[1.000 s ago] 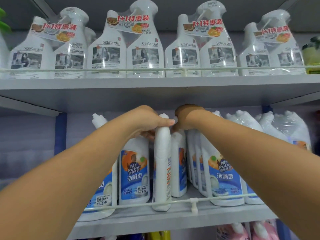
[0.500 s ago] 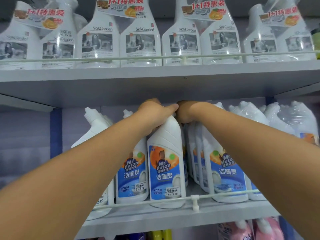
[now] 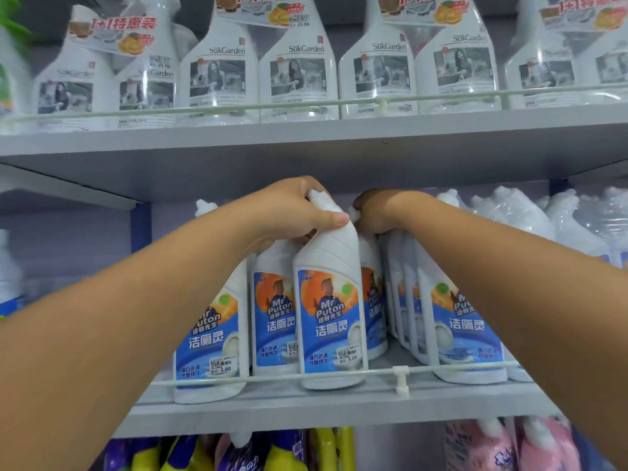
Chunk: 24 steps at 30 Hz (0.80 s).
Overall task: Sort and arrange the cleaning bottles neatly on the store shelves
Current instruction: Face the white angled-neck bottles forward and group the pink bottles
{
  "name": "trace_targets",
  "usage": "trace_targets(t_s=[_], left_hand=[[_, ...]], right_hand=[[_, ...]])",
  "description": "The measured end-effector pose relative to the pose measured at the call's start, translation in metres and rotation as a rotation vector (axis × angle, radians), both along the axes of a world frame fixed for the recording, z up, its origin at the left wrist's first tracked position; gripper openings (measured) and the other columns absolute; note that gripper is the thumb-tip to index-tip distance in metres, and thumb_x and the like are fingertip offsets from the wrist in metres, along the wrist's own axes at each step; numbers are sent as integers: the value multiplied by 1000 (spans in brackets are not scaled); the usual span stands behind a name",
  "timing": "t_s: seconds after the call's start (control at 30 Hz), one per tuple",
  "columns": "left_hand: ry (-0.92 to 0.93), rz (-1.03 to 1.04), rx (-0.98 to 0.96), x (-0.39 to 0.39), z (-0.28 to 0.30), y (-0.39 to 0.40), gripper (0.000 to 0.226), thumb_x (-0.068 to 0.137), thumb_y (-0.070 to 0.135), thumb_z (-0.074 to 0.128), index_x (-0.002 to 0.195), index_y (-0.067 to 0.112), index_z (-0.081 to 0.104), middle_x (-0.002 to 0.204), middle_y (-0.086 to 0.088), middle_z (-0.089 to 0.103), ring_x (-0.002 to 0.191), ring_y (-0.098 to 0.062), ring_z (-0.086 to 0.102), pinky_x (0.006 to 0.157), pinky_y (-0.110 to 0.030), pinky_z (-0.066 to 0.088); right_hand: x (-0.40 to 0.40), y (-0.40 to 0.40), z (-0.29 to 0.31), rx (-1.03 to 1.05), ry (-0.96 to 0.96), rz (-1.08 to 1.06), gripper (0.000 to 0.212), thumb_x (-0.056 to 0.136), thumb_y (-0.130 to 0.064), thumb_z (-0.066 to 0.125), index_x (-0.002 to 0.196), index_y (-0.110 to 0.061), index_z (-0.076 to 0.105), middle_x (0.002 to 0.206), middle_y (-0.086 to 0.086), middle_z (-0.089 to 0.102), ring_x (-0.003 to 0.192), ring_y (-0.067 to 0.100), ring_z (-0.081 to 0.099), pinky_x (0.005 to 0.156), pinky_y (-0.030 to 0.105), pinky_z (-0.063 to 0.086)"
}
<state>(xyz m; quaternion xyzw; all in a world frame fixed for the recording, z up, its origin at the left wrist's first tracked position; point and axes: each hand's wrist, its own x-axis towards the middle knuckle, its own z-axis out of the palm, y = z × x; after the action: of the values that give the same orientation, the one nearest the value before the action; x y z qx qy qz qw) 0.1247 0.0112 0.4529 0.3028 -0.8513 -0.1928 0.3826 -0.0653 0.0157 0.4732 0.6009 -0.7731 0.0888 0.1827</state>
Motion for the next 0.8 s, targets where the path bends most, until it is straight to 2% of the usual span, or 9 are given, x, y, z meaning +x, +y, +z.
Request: trace_targets(t_s=[0.1,0.17,0.33,0.37,0.47,0.53,0.6,0.67,0.8], left_hand=[[-13,27,23,14,3,0,37,85,38,80,115,28,61,109,-3,70,96,-20,72,85,-37,62],[-48,54,27,22,4,0,33,87,39,78,113,32,60,111,-3,69,97,-22,72,89,-41,62],[-5,93,93,36,3,-7,31,91,32,75,117,24,60,111,-7,71,97,-24,72,90,-39,61],[-12,98,87,37,2,-8,30,92,32,75,116,23,60,111,-7,71,97,-23,72,91,-39,60],[-43,151,28,36,-1,-7,34,92,36,73,120,24,59,112,-3,68,98,-23,71,95,-42,58],[-47,174,8,35,0,-4,33,93,35,72,121,23,59,111,-3,67,97,-22,70,89,-38,58],[-36,176,-8,34,3,-1,31,94,33,72,121,22,61,108,-2,67,94,-19,70,76,-29,55],[-35,178,-28,36,6,-1,31,95,33,71,122,22,63,105,0,67,90,-16,69,70,-25,52],[-125,153,23,39,13,-8,32,95,32,71,125,22,64,109,-2,71,94,-18,73,93,-36,58]], right_hand=[[2,6,0,-27,-32,6,44,98,-46,58,124,-10,64,117,10,67,99,27,68,76,32,53],[3,12,1,-34,-41,13,43,99,-45,58,124,-11,63,118,9,67,98,26,68,75,32,52],[12,23,4,-33,-52,7,39,100,-40,57,119,-8,63,106,11,67,69,22,64,43,22,48],[14,28,4,-34,-40,8,40,99,-43,56,119,-8,62,106,11,69,69,23,66,44,22,47],[15,38,3,-64,12,51,40,98,-49,57,117,-14,61,105,7,69,73,23,70,71,31,53],[15,45,3,-92,15,85,40,96,-51,58,116,-16,60,105,3,68,79,23,70,82,34,53],[18,51,4,-95,13,116,42,95,-52,59,117,-16,59,104,2,68,81,23,72,79,35,52],[24,56,4,-89,-41,160,39,96,-51,59,116,-17,58,104,3,70,76,21,73,74,34,55],[29,57,-2,-180,-95,206,45,94,-55,59,112,-14,64,97,2,69,79,20,70,66,31,54]])
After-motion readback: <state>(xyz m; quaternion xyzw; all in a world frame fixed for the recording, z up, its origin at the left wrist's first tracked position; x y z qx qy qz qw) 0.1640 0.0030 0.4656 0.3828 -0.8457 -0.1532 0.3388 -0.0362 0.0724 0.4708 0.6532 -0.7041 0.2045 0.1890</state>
